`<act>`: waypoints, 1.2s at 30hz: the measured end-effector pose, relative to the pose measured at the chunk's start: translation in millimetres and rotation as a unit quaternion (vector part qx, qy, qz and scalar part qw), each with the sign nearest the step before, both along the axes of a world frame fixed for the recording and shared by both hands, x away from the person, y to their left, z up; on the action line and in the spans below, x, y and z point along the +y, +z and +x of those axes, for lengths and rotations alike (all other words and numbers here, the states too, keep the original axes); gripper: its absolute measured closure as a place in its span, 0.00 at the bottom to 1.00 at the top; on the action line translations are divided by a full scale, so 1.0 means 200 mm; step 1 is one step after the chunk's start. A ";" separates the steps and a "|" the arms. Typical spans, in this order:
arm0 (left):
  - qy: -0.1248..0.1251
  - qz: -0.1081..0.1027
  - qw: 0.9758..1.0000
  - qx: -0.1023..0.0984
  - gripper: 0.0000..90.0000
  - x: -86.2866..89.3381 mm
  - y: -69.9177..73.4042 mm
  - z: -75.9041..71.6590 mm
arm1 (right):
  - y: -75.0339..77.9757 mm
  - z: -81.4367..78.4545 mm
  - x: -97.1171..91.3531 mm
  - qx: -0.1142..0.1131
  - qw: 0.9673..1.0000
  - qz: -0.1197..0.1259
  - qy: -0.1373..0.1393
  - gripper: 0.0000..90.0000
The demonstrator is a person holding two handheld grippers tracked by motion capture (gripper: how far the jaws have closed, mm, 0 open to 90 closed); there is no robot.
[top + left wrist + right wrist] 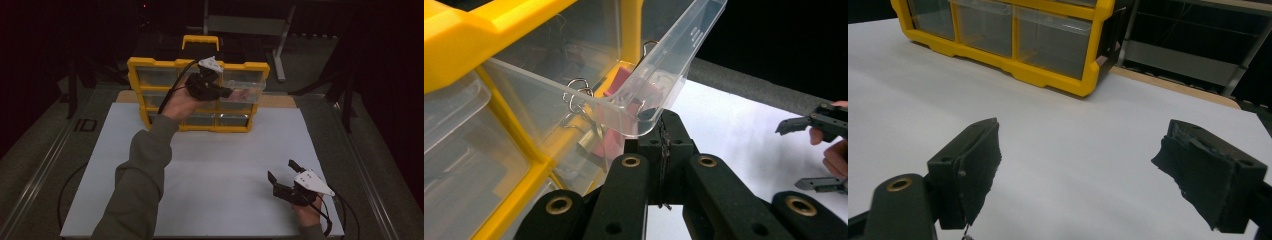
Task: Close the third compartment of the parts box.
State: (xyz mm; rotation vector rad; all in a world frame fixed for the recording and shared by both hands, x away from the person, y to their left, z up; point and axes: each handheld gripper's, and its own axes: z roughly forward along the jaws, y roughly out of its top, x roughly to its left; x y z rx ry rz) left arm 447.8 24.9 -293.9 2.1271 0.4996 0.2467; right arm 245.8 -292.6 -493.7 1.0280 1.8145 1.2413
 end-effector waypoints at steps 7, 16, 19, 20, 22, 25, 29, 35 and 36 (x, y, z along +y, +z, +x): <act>0.011 0.001 1.000 -0.002 1.00 -0.02 -0.01 0.03 | 0.00 0.00 0.00 -0.001 1.000 0.002 0.000 0.17; 0.036 -0.006 0.999 -0.003 1.00 -0.06 -0.04 0.06 | 0.00 -0.01 0.00 -0.003 1.000 0.003 -0.001 0.17; 0.045 0.004 0.999 -0.005 1.00 -0.08 -0.06 0.07 | 0.00 -0.01 -0.01 -0.004 1.000 0.004 -0.001 0.17; 0.051 0.007 0.999 -0.006 1.00 -0.08 -0.07 0.08 | 0.00 -0.01 -0.01 -0.004 1.000 0.004 -0.001 0.17; 0.061 0.004 0.998 -0.007 1.00 -0.08 -0.08 0.09 | 0.01 -0.01 -0.01 -0.003 1.000 0.005 -0.001 0.17; 0.074 0.001 0.997 -0.008 1.00 -0.08 -0.09 0.10 | 0.01 -0.01 -0.01 -0.003 1.000 0.004 -0.001 0.17; 0.082 0.004 0.997 -0.006 1.00 -0.08 -0.11 0.12 | 0.01 -0.01 -0.01 -0.003 1.000 0.005 -0.001 0.17; 0.091 0.014 0.996 -0.008 1.00 -0.08 -0.12 0.14 | 0.01 -0.01 -0.01 -0.003 1.000 0.005 -0.001 0.17; 0.093 0.014 0.996 -0.008 1.00 -0.08 -0.13 0.14 | 0.01 -0.01 -0.01 -0.003 1.000 0.005 -0.002 0.17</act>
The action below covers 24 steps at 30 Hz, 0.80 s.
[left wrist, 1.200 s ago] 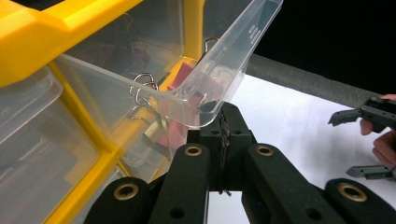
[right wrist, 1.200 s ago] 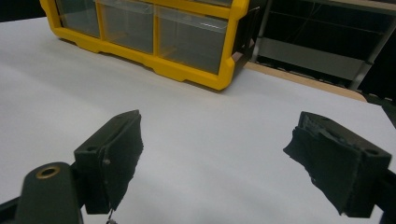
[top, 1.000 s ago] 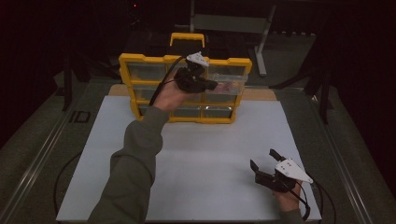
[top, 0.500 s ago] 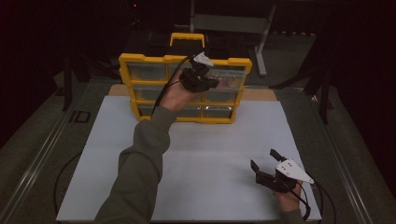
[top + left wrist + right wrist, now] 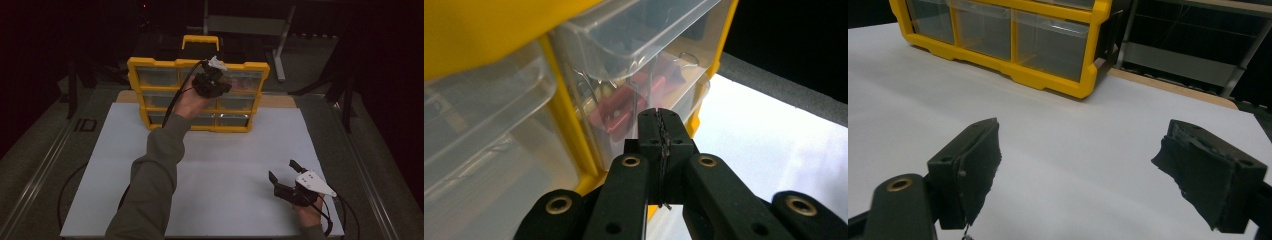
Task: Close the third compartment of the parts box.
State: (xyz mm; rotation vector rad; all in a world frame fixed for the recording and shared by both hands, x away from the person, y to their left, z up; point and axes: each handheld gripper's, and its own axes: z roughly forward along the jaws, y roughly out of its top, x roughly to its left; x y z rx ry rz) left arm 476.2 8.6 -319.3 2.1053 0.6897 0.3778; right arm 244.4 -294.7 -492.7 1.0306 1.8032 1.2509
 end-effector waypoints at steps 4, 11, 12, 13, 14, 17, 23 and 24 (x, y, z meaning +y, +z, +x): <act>0.014 0.001 1.000 -0.004 1.00 -0.01 -0.01 0.00 | 0.00 0.00 0.00 0.000 1.000 0.000 0.000 0.17; 0.024 -0.004 1.000 -0.006 0.99 -0.02 -0.02 0.02 | 0.00 0.00 0.00 0.001 1.000 0.001 -0.001 0.17; 0.024 -0.002 1.000 -0.009 0.99 -0.02 -0.02 0.01 | 0.00 0.00 0.00 0.001 1.000 0.001 -0.001 0.17; 0.025 0.002 1.000 -0.011 0.99 -0.02 -0.02 0.01 | 0.00 0.00 0.00 0.001 1.000 0.001 -0.001 0.17; 0.023 0.001 1.000 -0.007 0.99 -0.02 -0.02 0.01 | 0.00 0.00 0.00 0.000 1.000 0.001 -0.001 0.17; 0.015 -0.003 1.000 -0.003 0.96 -0.01 -0.02 0.00 | 0.00 0.00 0.00 0.001 1.000 0.001 -0.001 0.17; -0.005 -0.021 1.000 -0.003 0.94 0.03 -0.01 -0.04 | 0.00 0.00 0.00 0.000 1.000 -0.001 0.000 0.17; -0.012 -0.022 1.000 -0.003 0.93 0.04 -0.01 -0.06 | 0.00 0.00 0.00 0.000 1.000 -0.001 0.000 0.17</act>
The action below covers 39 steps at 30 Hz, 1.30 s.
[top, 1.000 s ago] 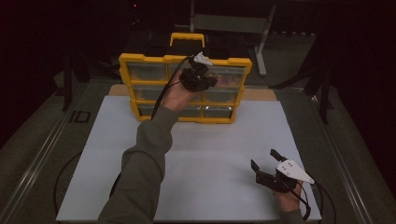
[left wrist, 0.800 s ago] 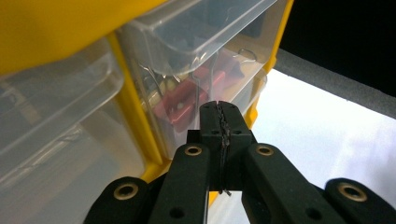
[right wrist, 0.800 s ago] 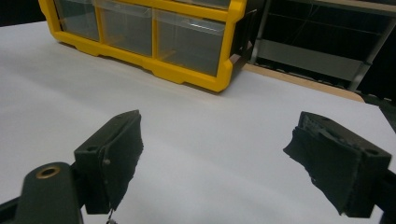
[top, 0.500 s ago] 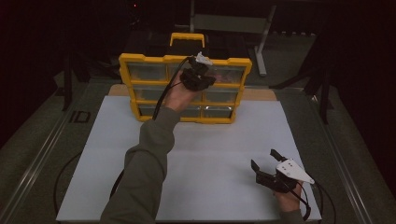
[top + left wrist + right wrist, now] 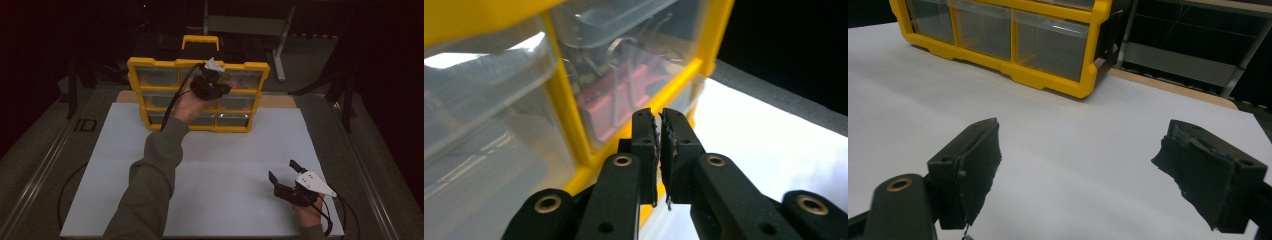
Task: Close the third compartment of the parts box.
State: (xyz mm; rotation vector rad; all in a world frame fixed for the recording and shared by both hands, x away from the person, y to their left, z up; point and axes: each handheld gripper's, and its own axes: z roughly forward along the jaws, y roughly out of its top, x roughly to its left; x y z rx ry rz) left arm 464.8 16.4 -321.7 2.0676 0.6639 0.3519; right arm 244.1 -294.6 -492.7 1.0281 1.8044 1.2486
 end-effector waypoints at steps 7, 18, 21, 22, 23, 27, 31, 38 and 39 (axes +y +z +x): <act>-0.042 -0.011 0.999 -0.002 0.84 0.07 0.00 -0.12 | 0.00 0.00 0.01 0.001 1.000 -0.001 0.000 0.17; -0.081 -0.014 0.997 -0.003 0.65 0.23 -0.08 -0.34 | 0.00 0.00 0.01 0.002 1.000 -0.004 0.000 0.17; -0.079 -0.028 0.996 -0.003 0.64 0.31 -0.12 -0.40 | 0.00 0.00 0.01 0.000 1.000 -0.005 0.001 0.17; -0.079 -0.033 0.996 -0.004 0.63 0.33 -0.14 -0.43 | 0.00 0.00 0.02 0.000 1.000 -0.005 0.001 0.17; -0.077 -0.038 0.996 -0.005 0.62 0.36 -0.15 -0.45 | 0.00 0.00 0.02 0.000 1.000 -0.006 0.001 0.17; -0.065 -0.046 0.997 -0.011 0.57 0.44 -0.23 -0.56 | -0.01 0.00 0.02 0.003 1.000 -0.006 0.002 0.17; -0.034 -0.031 0.999 -0.022 0.47 0.53 -0.31 -0.68 | -0.01 0.00 0.03 0.002 1.000 -0.007 0.004 0.17; 0.049 -0.027 0.998 -0.029 0.27 0.68 -0.48 -0.85 | -0.01 0.00 0.04 0.003 1.000 -0.006 0.004 0.17; 0.061 -0.026 0.997 -0.028 0.24 0.70 -0.50 -0.87 | -0.01 0.00 0.04 0.004 1.000 -0.006 0.004 0.17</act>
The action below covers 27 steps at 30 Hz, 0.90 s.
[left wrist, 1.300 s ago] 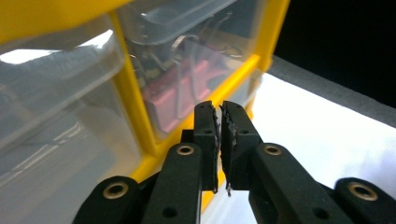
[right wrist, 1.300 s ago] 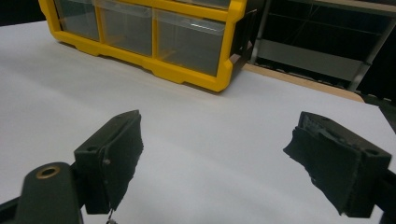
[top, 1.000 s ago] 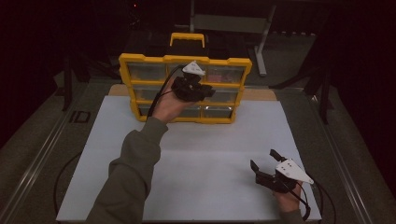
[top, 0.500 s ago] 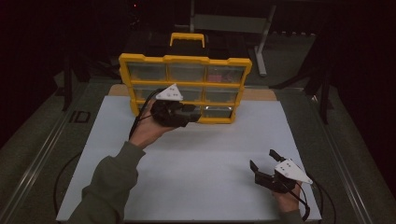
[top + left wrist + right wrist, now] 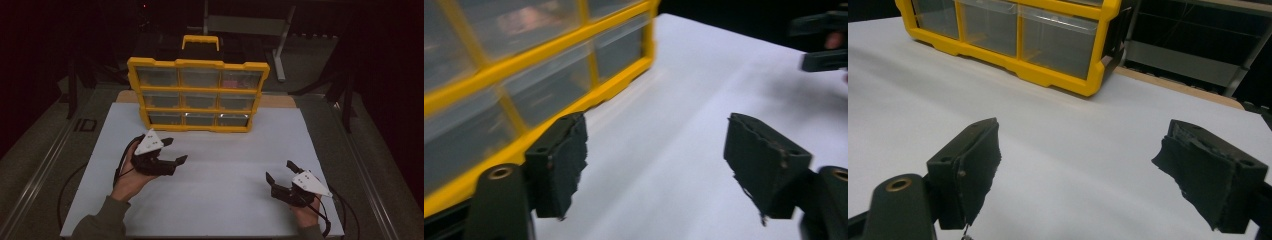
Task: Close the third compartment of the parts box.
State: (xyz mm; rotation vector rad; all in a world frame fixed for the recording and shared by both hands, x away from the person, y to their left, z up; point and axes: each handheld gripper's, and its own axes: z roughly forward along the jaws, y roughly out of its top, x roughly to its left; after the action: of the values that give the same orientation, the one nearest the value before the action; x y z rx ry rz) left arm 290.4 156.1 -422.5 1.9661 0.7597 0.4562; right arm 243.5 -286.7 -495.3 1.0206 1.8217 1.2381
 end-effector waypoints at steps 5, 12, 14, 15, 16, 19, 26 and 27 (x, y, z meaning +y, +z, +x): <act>0.050 0.002 0.999 0.004 0.16 0.09 -0.13 -0.10 | 0.00 0.00 0.01 0.001 1.000 -0.001 0.001 0.17; 0.093 -0.033 0.995 0.024 0.11 0.22 -0.26 -0.23 | -0.01 0.00 0.01 0.003 1.000 0.004 0.004 0.16; 0.099 -0.032 0.994 0.022 0.09 0.24 -0.27 -0.26 | 0.00 0.00 0.01 0.003 1.000 0.005 0.007 0.16; 0.102 -0.033 0.994 0.021 0.08 0.25 -0.27 -0.27 | 0.00 0.00 0.01 0.004 1.000 0.006 0.009 0.16; 0.104 -0.032 0.994 0.017 0.08 0.26 -0.28 -0.28 | -0.01 0.00 0.01 0.004 1.000 0.006 0.010 0.16; 0.109 -0.037 0.993 0.012 0.06 0.29 -0.29 -0.30 | -0.01 0.00 0.01 0.003 1.000 0.006 0.012 0.16; 0.146 -0.033 0.988 -0.024 0.01 0.35 -0.30 -0.30 | -0.01 0.00 0.01 0.005 1.000 0.017 0.012 0.15; 0.153 -0.034 0.987 -0.030 0.01 0.36 -0.30 -0.30 | -0.01 0.00 0.01 0.006 1.000 0.017 0.012 0.15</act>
State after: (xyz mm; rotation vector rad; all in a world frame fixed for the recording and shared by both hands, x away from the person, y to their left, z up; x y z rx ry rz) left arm 230.7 228.4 -481.9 1.7696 1.0306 0.6602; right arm 243.9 -285.5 -498.0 1.0289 1.8325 1.2845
